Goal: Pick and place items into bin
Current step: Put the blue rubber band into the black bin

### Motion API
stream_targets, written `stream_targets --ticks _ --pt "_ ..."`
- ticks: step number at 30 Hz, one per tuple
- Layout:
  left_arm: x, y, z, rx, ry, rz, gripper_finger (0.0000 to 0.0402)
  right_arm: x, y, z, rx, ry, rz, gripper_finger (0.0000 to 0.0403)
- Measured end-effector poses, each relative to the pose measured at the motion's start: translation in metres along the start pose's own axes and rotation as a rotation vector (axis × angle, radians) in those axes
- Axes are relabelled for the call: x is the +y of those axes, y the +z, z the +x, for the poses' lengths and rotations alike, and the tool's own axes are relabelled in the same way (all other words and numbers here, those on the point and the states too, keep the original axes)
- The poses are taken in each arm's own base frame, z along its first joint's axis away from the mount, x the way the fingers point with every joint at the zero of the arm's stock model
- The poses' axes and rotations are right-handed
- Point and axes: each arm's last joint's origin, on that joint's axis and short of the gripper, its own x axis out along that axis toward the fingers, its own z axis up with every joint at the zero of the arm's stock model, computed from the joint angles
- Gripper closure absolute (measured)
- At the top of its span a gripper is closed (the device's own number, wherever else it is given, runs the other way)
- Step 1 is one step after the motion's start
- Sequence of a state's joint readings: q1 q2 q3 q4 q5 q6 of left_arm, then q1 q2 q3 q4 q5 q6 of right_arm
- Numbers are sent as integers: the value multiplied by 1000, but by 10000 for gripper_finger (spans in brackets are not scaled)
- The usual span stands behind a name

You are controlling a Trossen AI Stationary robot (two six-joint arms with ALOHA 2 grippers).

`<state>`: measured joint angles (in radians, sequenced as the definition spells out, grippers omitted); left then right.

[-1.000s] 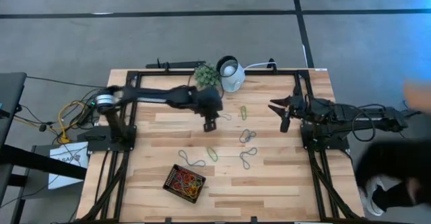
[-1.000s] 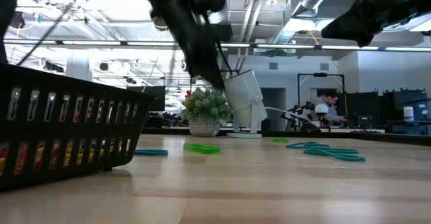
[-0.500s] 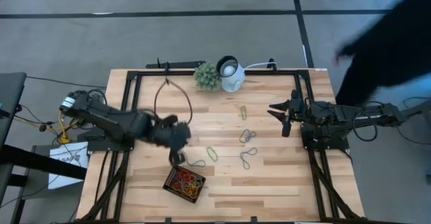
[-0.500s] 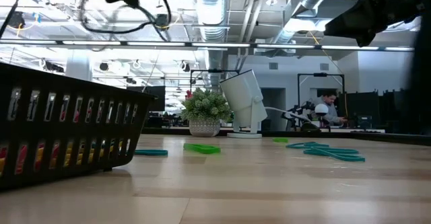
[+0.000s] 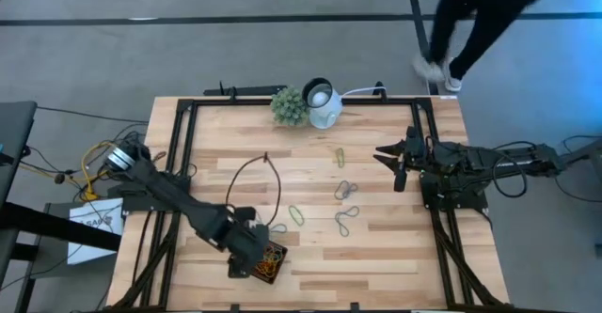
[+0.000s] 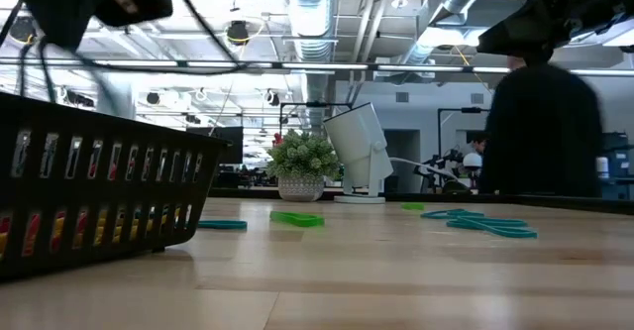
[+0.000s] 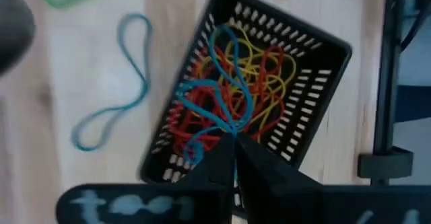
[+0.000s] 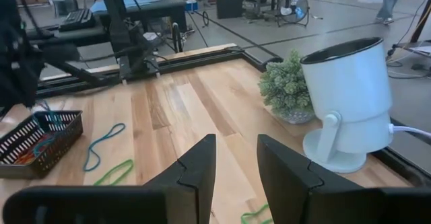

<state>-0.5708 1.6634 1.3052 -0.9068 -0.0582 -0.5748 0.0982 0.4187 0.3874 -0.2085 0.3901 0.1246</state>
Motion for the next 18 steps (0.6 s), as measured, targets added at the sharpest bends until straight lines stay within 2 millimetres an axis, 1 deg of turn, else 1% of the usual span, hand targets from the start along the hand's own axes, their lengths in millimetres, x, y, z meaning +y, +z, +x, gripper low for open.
stream_targets --ticks 3,5,7,9,14,18 --pt "-6 1 21 45 7 -3 401 0 0 0 -1 0 24 301" --pt "-8 4 34 36 23 -8 401 0 0 0 0 0 56 301" --pt "-11 9 46 5 34 -50 400 0 0 1 6 -1 81 301" --pt "-12 12 54 15 -2 -112 395 1 -1 3 19 -3 86 301" --pt "-17 10 71 133 -88 -226 367 4 -5 11 65 -13 106 301" --pt "-21 5 75 175 -97 -278 336 7 -7 18 83 -16 103 301"
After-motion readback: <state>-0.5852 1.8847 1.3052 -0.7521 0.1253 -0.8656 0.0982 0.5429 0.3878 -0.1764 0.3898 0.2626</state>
